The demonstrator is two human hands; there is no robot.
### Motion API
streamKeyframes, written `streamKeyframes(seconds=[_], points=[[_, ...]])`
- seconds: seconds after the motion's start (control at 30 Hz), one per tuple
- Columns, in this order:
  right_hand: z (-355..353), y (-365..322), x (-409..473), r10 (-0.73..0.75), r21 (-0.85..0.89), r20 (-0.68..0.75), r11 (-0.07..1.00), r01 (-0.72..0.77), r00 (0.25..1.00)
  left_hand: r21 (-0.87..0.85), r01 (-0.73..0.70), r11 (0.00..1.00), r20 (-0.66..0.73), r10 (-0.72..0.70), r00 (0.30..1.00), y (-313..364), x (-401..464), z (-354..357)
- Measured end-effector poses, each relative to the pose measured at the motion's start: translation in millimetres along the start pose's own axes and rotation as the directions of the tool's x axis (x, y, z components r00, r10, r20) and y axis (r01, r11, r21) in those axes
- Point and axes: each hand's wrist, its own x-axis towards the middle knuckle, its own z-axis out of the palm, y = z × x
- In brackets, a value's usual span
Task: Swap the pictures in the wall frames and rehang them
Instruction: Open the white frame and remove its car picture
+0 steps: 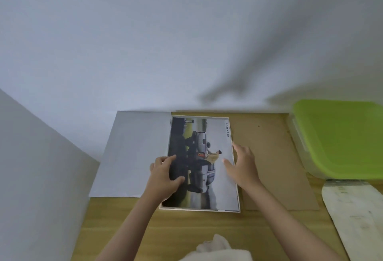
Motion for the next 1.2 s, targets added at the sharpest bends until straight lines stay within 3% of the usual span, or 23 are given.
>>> streamKeyframes(seconds=[0.2,0.33,0.6,0.97,1.07,1.2], points=[[4,-25,69,0.163,-0.235,0.075,0.962,-0.141,0.984,0.304,-0.100,0.947,0.298,0.005,0.954,-27,17,-17],[4,-27,102,0.225,-0.337,0.137,0.926,-0.168,0.965,0.368,-0.180,0.912,0.388,0.025,0.921,-35,26,-20],[0,-24,122,0.249,-0.393,0.230,0.908,-0.144,0.941,0.349,-0.209,0.913,0.375,0.068,0.924,-43,28,-14],[3,-31,124,0.212,-0.390,0.142,0.910,-0.143,0.967,0.329,-0.210,0.920,0.349,0.088,0.933,-43,28,-13],[2,-31,114,0.129,-0.319,0.076,0.942,-0.099,0.989,0.320,-0.210,0.924,0.341,0.095,0.935,-44,27,-13],[-3,-24,93,0.049,0.088,0.064,0.995,-0.055,0.997,0.322,-0.218,0.921,0.339,0.102,0.935,-44,25,-14]])
